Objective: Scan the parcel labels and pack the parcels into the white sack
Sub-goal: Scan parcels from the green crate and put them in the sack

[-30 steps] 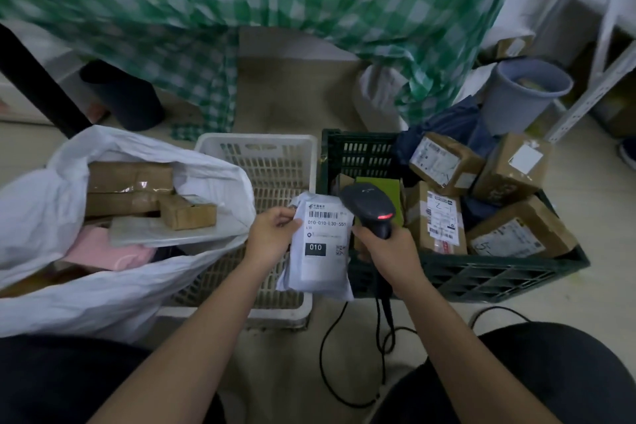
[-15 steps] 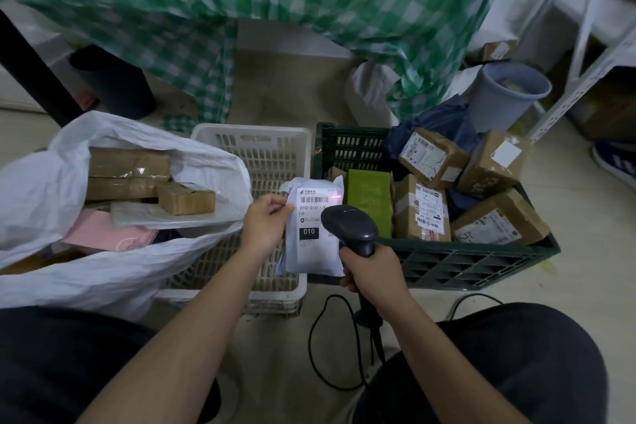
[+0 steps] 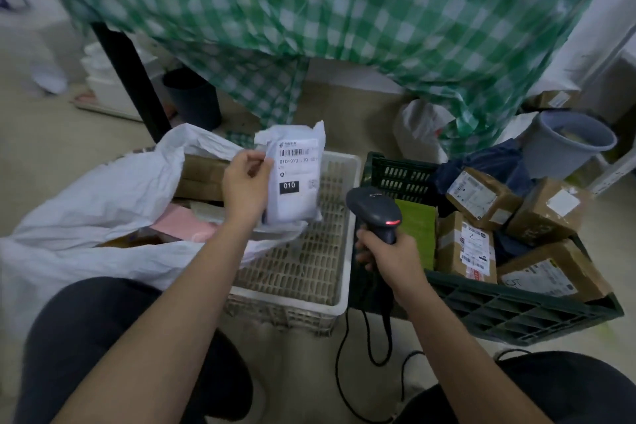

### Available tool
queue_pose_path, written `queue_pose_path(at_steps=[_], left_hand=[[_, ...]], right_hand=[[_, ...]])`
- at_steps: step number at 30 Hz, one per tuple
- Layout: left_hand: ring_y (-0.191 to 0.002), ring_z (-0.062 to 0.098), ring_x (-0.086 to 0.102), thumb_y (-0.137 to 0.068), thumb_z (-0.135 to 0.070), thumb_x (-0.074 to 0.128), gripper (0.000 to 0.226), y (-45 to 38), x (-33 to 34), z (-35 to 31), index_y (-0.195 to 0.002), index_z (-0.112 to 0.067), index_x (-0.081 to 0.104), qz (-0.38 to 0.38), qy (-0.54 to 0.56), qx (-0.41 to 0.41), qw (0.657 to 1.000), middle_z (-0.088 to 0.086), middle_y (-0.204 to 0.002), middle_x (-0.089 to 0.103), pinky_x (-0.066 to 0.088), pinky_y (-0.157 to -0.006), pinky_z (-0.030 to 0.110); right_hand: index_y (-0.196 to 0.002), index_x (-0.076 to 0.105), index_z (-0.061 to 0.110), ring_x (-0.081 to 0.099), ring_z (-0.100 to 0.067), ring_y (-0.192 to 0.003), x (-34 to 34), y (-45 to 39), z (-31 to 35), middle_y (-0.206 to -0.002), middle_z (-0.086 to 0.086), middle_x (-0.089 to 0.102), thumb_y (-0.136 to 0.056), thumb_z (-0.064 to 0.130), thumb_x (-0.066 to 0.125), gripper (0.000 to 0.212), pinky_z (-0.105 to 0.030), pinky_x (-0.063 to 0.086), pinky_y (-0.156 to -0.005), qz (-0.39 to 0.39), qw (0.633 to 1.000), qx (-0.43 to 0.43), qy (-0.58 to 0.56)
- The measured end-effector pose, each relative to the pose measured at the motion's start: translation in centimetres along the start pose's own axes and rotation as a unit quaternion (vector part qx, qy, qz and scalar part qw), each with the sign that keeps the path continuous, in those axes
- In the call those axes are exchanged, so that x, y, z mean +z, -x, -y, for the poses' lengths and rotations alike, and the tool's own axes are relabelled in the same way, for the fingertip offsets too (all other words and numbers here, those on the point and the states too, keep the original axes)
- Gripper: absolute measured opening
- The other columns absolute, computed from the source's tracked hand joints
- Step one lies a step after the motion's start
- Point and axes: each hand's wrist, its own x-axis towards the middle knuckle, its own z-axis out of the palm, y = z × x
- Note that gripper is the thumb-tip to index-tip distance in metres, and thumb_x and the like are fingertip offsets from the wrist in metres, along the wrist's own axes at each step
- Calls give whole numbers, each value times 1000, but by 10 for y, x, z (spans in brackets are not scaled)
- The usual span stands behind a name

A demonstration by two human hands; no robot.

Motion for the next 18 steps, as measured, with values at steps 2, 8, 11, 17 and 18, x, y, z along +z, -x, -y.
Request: queue_pose_path(at_steps=[2, 8, 11, 17, 18], left_hand=[[-88, 15, 62, -92, -16, 62, 5, -22, -28, -13, -89, -15, 58, -27, -35, 66, 997, -1, -88, 64, 50, -78, 25], [-103, 27, 60, -94, -10, 52, 22, -44, -80, 26, -115, -10, 59, 113, -370, 151, 910, 11, -114, 63, 47, -86, 38], [-124, 32, 50, -93, -5, 48, 48, -38, -91, 66, -140, -10, 39, 243, -519, 26, 819, 15, -137, 50, 42, -99, 44], [-115, 36, 54, -97, -16, 47, 41, -29, -74, 68, -138, -8, 44, 214, -470, 56, 854, 17, -131, 55, 48, -89, 47], [-115, 36, 54, -97, -17, 47, 40, -27, -65, 63, -136, -8, 45, 211, -455, 62, 863, 17, -131, 55, 48, -89, 47]], right_hand=[[-82, 65, 2, 60, -16, -57, 16, -7, 7, -71, -12, 65, -88, 12, 66, 11, -26, 46, -52, 4, 1000, -1, -11], [-82, 67, 4, 61, -23, -65, 59, -20, 10, -68, -11, 66, -86, 13, 67, 10, -34, 47, -62, 45, 998, 24, -21], [-84, 67, 3, 64, -21, -64, 63, -21, 5, -70, -11, 67, -85, 13, 70, 11, -35, 49, -62, 67, 997, 36, 6], [-83, 66, 3, 62, -19, -62, 36, -21, -10, -72, -12, 66, -87, 14, 69, 12, -32, 47, -58, 37, 998, 50, -2], [-83, 67, 2, 62, -20, -62, 28, -21, -13, -72, -12, 66, -88, 13, 69, 13, -31, 46, -57, 21, 998, 55, -10]])
